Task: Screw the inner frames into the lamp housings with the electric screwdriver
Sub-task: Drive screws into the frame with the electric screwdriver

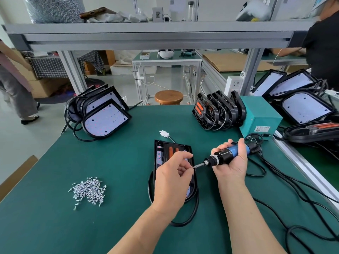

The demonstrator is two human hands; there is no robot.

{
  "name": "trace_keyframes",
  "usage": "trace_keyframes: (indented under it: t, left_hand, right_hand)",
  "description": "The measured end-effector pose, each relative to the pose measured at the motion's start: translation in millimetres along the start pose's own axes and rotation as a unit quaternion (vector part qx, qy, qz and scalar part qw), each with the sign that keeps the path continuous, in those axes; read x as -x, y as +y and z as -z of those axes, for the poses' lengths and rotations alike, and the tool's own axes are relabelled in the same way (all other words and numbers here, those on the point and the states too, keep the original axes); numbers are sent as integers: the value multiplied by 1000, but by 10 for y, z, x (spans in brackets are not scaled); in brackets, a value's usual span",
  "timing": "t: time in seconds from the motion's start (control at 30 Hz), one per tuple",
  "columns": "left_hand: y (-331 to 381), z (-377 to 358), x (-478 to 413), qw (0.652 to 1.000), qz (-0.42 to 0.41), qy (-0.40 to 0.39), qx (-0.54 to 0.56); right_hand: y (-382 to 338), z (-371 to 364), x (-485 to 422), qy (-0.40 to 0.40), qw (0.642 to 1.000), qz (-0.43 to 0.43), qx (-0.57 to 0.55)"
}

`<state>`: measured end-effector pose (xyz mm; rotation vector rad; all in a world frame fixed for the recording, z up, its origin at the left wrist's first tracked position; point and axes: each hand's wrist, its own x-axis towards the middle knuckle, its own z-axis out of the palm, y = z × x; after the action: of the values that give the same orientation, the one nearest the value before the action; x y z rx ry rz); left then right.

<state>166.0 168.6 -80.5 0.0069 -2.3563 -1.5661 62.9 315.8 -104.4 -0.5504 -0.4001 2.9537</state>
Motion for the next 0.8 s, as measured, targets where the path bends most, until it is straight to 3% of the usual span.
trace_keyframes:
  t: [0.23, 0.47, 0.63, 0.8]
  left_hand:
    - [-75, -43, 41, 995, -71, 26, -67]
    - [-122, -79, 70, 957, -193, 98, -196]
    - [-112, -97, 96, 973, -128, 92, -169]
    - [-33, -65, 55, 999, 20, 38, 2]
  right_hand:
    - [6, 9, -5, -1, 1000, 0, 3]
    - [19, 15, -10, 2, 1000, 3, 29]
    - [35, 6, -17, 0, 999, 0, 36]
    - [18, 14, -22, -4, 1000, 3, 28]
